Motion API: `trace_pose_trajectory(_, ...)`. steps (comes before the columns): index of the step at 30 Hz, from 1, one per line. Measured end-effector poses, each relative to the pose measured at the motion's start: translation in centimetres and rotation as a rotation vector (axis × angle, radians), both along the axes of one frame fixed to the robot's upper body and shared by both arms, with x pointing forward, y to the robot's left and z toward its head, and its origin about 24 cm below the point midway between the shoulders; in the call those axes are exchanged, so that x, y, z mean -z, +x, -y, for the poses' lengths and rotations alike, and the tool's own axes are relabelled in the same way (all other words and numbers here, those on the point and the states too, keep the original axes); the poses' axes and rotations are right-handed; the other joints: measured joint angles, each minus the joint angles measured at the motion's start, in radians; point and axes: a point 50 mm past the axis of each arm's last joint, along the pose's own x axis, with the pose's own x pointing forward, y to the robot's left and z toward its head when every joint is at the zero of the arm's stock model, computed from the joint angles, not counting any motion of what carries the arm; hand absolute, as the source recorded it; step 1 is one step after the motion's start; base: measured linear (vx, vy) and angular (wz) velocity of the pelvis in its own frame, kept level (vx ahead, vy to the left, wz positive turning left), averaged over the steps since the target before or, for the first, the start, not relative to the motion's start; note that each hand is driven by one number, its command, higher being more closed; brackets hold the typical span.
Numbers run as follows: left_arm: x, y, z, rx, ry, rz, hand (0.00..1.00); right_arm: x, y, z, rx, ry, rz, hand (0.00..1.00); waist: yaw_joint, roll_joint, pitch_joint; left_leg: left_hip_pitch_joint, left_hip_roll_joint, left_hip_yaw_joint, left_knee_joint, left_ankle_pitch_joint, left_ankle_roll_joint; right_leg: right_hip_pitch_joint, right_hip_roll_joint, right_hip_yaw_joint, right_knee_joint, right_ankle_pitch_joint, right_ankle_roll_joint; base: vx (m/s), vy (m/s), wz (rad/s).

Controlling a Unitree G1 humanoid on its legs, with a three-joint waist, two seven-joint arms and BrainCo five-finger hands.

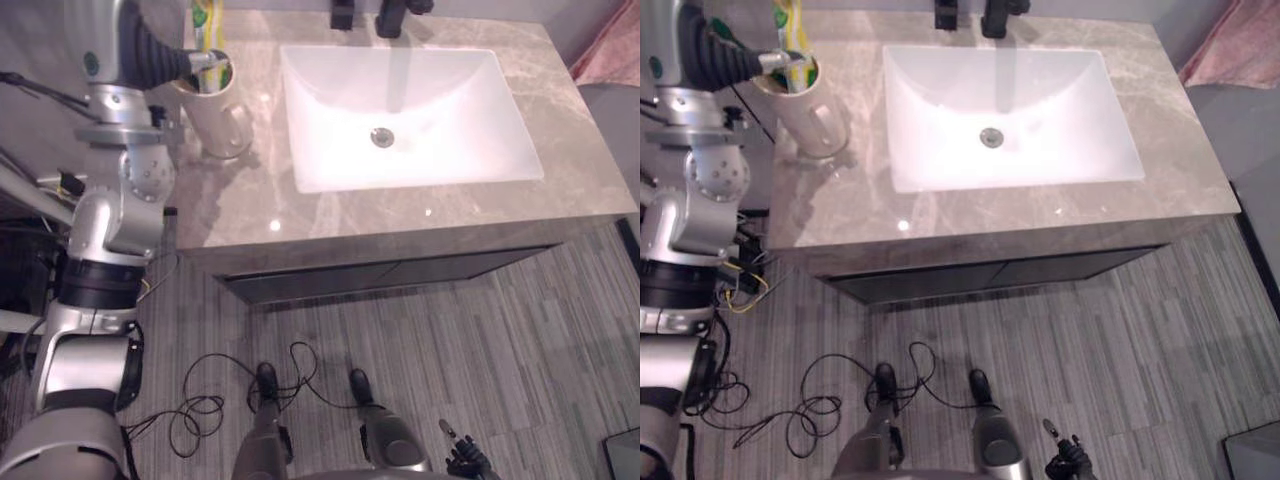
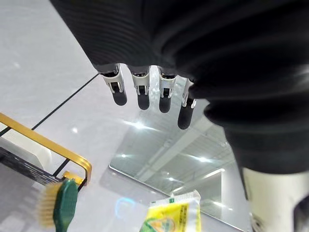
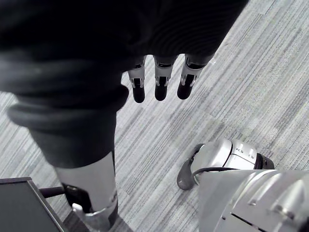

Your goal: Organize washtable

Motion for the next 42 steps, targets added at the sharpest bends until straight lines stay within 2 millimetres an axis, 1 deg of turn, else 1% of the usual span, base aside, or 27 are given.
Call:
trace_pose_trajectory(1, 0.1, 0.0, 0.0, 0.000, -0.001, -0.002, 0.00, 0.0, -0.1, 0.0, 0.000, 0.000, -0.001, 0.00, 0.000, 0.000, -0.003, 0.003, 0.000, 0.000, 0.000, 0.000, 0.000, 0.003, 0.000, 0.000, 0.000, 0.000, 0.000, 0.00, 0.000, 0.00)
trace_pose_trajectory(3, 0.4, -0.1, 0.2, 0.016, -0.018, 0.000, 0.00, 0.0, -0.3, 0.0, 0.001, -0.001, -0.006, 0.00, 0.011, 0.001, -0.021, 0.022, 0.004, 0.006, 0.000, -0.001, -0.001, 0.018, 0.002, 0.006, 0.000, 0.000, 0.000, 0.00, 0.021, -0.07)
trace_pose_trajectory(4, 0.3, -0.4, 0.5, 0.030, -0.028, 0.015, 0.00, 0.0, -0.5, 0.0, 0.001, -0.002, -0.008, 0.00, 0.020, 0.003, -0.024, 0.026, 0.007, 0.008, 0.000, -0.005, -0.006, 0.021, 0.004, 0.008, 0.000, 0.000, -0.001, -0.02, 0.011, -0.07)
trace_pose_trajectory(7, -0.3, -1.4, 0.6, 0.065, -0.064, 0.074, 0.00, -0.1, -0.5, -0.1, -0.024, -0.009, -0.001, 0.00, 0.025, 0.009, -0.033, 0.029, 0.017, 0.016, -0.001, -0.010, -0.012, 0.024, 0.014, 0.000, 0.005, -0.004, -0.012, -0.02, 0.001, 0.02)
trace_pose_trajectory(10, 0.7, -2.3, 0.5, 0.097, -0.098, 0.076, 0.00, 0.0, -0.8, -0.4, -0.054, -0.008, -0.011, 0.00, 0.030, 0.013, -0.078, 0.033, 0.029, 0.021, -0.001, -0.010, -0.013, 0.026, 0.023, 0.000, 0.005, -0.006, -0.023, -0.02, 0.005, -0.02)
trace_pose_trajectory(11, 0.8, -2.3, 0.6, 0.107, -0.102, 0.075, 0.00, 0.0, -0.9, -0.5, -0.057, -0.008, -0.011, 0.00, 0.035, 0.013, -0.082, 0.036, 0.031, 0.023, -0.001, -0.009, -0.013, 0.029, 0.022, 0.000, 0.005, -0.006, -0.024, 0.00, 0.010, -0.04)
trace_pose_trajectory(12, 0.9, -2.4, 0.9, 0.130, -0.121, 0.079, 0.00, -0.1, -1.0, -0.5, -0.060, -0.010, -0.007, 0.00, 0.049, 0.013, -0.088, 0.044, 0.034, 0.026, -0.001, -0.010, -0.013, 0.037, 0.022, 0.002, 0.004, -0.005, -0.026, 0.00, 0.000, 0.00)
trace_pose_trajectory(13, 0.8, -2.6, 1.1, 0.156, -0.142, 0.089, 0.00, -0.1, -1.0, -0.5, -0.063, -0.013, -0.002, 0.00, 0.052, 0.014, -0.090, 0.053, 0.035, 0.026, -0.001, -0.010, -0.013, 0.046, 0.023, 0.000, 0.003, -0.006, -0.027, 0.00, 0.000, 0.00)
trace_pose_trajectory(14, 0.9, -2.9, 1.1, 0.163, -0.149, 0.095, 0.00, -0.1, -1.0, -0.5, -0.064, -0.013, -0.001, 0.00, 0.052, 0.014, -0.097, 0.053, 0.035, 0.027, -0.001, -0.010, -0.013, 0.046, 0.023, 0.000, 0.003, -0.006, -0.027, 0.00, 0.000, 0.00)
trace_pose_trajectory(15, 1.2, -3.6, 0.8, 0.174, -0.169, 0.111, 0.00, -0.2, -0.9, -0.5, -0.068, -0.015, 0.002, 0.00, 0.049, 0.016, -0.111, 0.054, 0.036, 0.030, -0.001, -0.010, -0.013, 0.046, 0.023, 0.001, 0.002, -0.006, -0.027, 0.00, 0.020, -0.05)
trace_pose_trajectory(17, 2.1, -4.5, 0.5, 0.197, -0.223, 0.120, 0.00, -0.1, -1.0, -0.7, -0.068, -0.011, 0.002, 0.00, 0.052, 0.018, -0.119, 0.064, 0.036, 0.033, -0.001, -0.012, -0.011, 0.057, 0.022, 0.002, 0.000, -0.006, -0.027, 0.00, 0.012, -0.02)
trace_pose_trajectory(19, 3.7, -5.3, 0.2, 0.245, -0.320, 0.104, 0.00, -0.1, -1.2, -1.1, -0.062, 0.001, 0.001, 0.00, 0.057, 0.019, -0.138, 0.069, 0.037, 0.034, -0.001, -0.013, -0.011, 0.063, 0.023, 0.001, -0.002, -0.006, -0.027, 0.00, 0.000, 0.00)
trace_pose_trajectory(22, 5.4, -5.8, 0.4, 0.322, -0.437, 0.077, 0.00, 0.0, -2.0, -1.4, -0.054, 0.010, -0.007, 0.00, 0.078, 0.019, -0.154, 0.077, 0.039, 0.038, -0.001, -0.016, -0.014, 0.072, 0.023, 0.001, -0.003, -0.006, -0.028, -0.01, 0.006, 0.01)
trace_pose_trajectory(25, 7.4, -6.8, 0.1, 0.384, -0.545, 0.047, 0.00, 0.0, -2.0, -1.7, -0.054, 0.020, -0.006, 0.00, 0.079, 0.019, -0.171, 0.090, 0.041, 0.048, -0.001, -0.016, -0.014, 0.079, 0.024, -0.002, -0.003, -0.009, -0.031, -0.06, 0.018, 0.02)
trace_pose_trajectory(26, 8.2, -7.3, 0.3, 0.429, -0.602, 0.038, 0.00, 0.0, -2.0, -1.9, -0.055, 0.026, -0.004, 0.00, 0.081, 0.018, -0.182, 0.091, 0.042, 0.051, -0.001, -0.016, -0.014, 0.080, 0.027, -0.004, -0.003, -0.010, -0.032, -0.06, 0.008, 0.00)
trace_pose_trajectory(29, 9.2, -7.9, 0.6, 0.504, -0.678, 0.021, 0.00, 0.0, -2.0, -1.9, -0.055, 0.027, -0.003, 0.00, 0.088, 0.018, -0.189, 0.096, 0.045, 0.058, -0.001, -0.016, -0.014, 0.082, 0.029, -0.004, -0.003, -0.010, -0.032, -0.04, 0.006, -0.03)
trace_pose_trajectory(30, 10.0, -8.1, 0.9, 0.542, -0.733, 0.009, 0.00, 0.1, -2.2, -1.9, -0.054, 0.027, -0.007, 0.00, 0.099, 0.019, -0.194, 0.098, 0.047, 0.065, -0.001, -0.016, -0.014, 0.081, 0.030, -0.004, -0.002, -0.010, -0.032, -0.06, 0.009, -0.07)
trace_pose_trajectory(34, 12.7, -8.5, 1.6, 0.691, -0.924, -0.084, 0.00, 0.2, -3.0, -2.0, -0.046, 0.031, -0.028, 0.00, 0.106, 0.017, -0.218, 0.099, 0.049, 0.074, -0.001, -0.016, -0.014, 0.081, 0.030, -0.008, -0.001, -0.010, -0.032, -0.05, 0.013, -0.01)
trace_pose_trajectory(36, 13.2, -8.6, 1.8, 0.733, -0.966, -0.112, 0.00, 0.2, -3.2, -2.2, -0.044, 0.035, -0.030, 0.00, 0.107, 0.016, -0.219, 0.100, 0.050, 0.076, -0.001, -0.016, -0.014, 0.082, 0.029, -0.010, 0.000, -0.010, -0.032, -0.04, 0.014, 0.02)
trace_pose_trajectory(38, 14.0, -8.5, 1.8, 0.755, -1.010, -0.142, 0.00, 0.3, -3.3, -2.4, -0.040, 0.042, -0.037, 0.00, 0.107, 0.015, -0.227, 0.100, 0.050, 0.077, -0.001, -0.016, -0.014, 0.082, 0.029, -0.011, 0.000, -0.010, -0.032, -0.04, 0.018, 0.00)
trace_pose_trajectory(41, 15.6, -8.1, 1.6, 0.762, -1.085, -0.208, 0.00, 0.4, -3.7, -2.5, -0.026, 0.041, -0.052, 0.00, 0.107, 0.012, -0.244, 0.102, 0.050, 0.077, -0.001, -0.016, -0.014, 0.084, 0.029, -0.011, 0.000, -0.012, -0.029, 0.00, 0.000, 0.00)
trace_pose_trajectory(42, 16.2, -7.9, 1.6, 0.759, -1.104, -0.228, 1.00, 0.4, -3.8, -2.5, -0.024, 0.039, -0.057, 0.00, 0.107, 0.012, -0.244, 0.102, 0.051, 0.077, -0.001, -0.016, -0.014, 0.085, 0.029, -0.012, 0.000, -0.014, -0.026, -0.03, 0.010, 0.02)
